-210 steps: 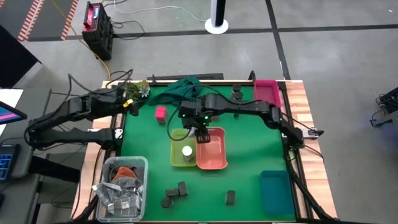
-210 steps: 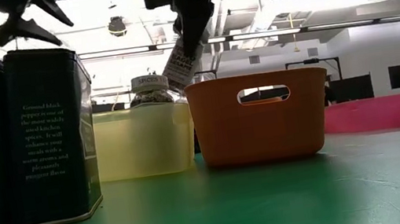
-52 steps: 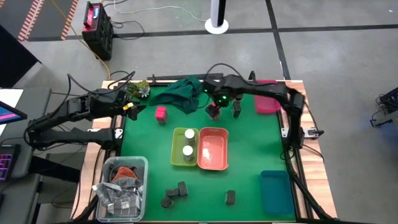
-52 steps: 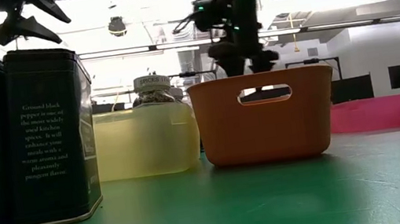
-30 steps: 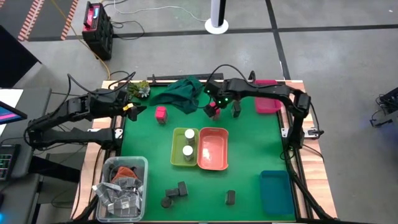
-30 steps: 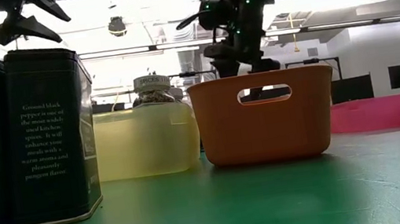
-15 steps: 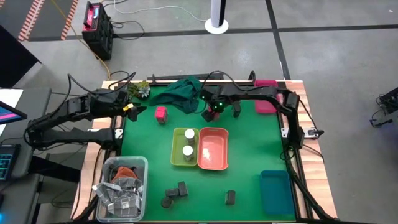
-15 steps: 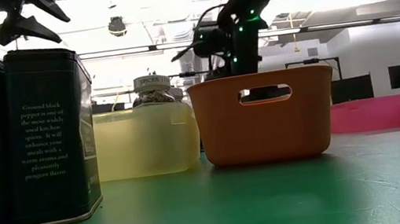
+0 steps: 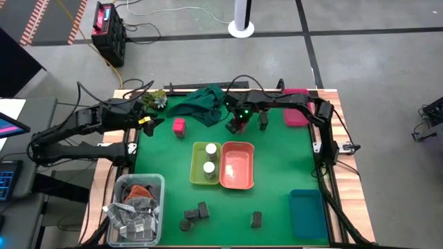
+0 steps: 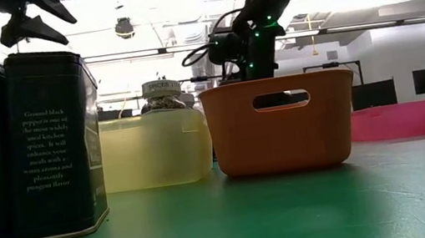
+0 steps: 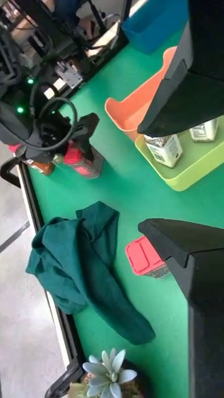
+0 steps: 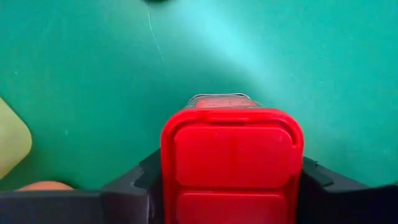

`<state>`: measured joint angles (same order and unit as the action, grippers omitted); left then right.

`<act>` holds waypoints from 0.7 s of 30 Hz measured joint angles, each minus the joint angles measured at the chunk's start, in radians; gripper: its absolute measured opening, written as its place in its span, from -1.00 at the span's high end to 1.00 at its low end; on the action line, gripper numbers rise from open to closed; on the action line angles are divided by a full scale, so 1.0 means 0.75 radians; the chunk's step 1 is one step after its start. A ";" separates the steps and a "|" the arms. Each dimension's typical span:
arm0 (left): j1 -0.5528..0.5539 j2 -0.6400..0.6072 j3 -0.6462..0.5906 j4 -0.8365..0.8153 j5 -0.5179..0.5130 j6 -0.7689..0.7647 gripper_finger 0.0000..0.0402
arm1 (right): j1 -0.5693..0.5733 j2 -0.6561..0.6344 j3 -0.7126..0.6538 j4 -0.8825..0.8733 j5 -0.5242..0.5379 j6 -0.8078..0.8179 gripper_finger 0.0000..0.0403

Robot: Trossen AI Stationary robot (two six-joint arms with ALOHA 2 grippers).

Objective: Sort spices by type
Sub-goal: Put the right red seasoning can into the pink bin

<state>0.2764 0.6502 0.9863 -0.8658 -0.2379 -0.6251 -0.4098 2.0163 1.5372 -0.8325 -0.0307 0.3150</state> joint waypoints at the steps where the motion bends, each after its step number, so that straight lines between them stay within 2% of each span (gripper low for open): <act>1: 0.000 0.001 0.000 0.000 0.000 0.001 -0.07 | 0.000 0.000 0.012 -0.024 -0.001 -0.017 -0.13; 5: 0.000 0.007 0.000 0.000 0.000 0.002 -0.07 | 0.001 -0.006 0.098 -0.114 -0.001 -0.096 -0.13; 12: 0.000 0.008 0.000 -0.006 -0.001 0.001 -0.07 | 0.034 -0.007 0.414 -0.394 0.023 -0.193 -0.15; 17: 0.000 0.005 0.000 -0.023 -0.012 -0.012 -0.07 | 0.154 -0.010 0.648 -0.609 0.041 -0.260 -0.15; 21: 0.000 0.005 0.000 -0.023 -0.092 -0.038 -0.07 | 0.287 -0.012 0.766 -0.718 0.042 -0.292 -0.15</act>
<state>0.2764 0.6542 0.9863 -0.8829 -0.3067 -0.6532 -0.1944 2.0074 2.1120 -1.3711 0.0006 0.0958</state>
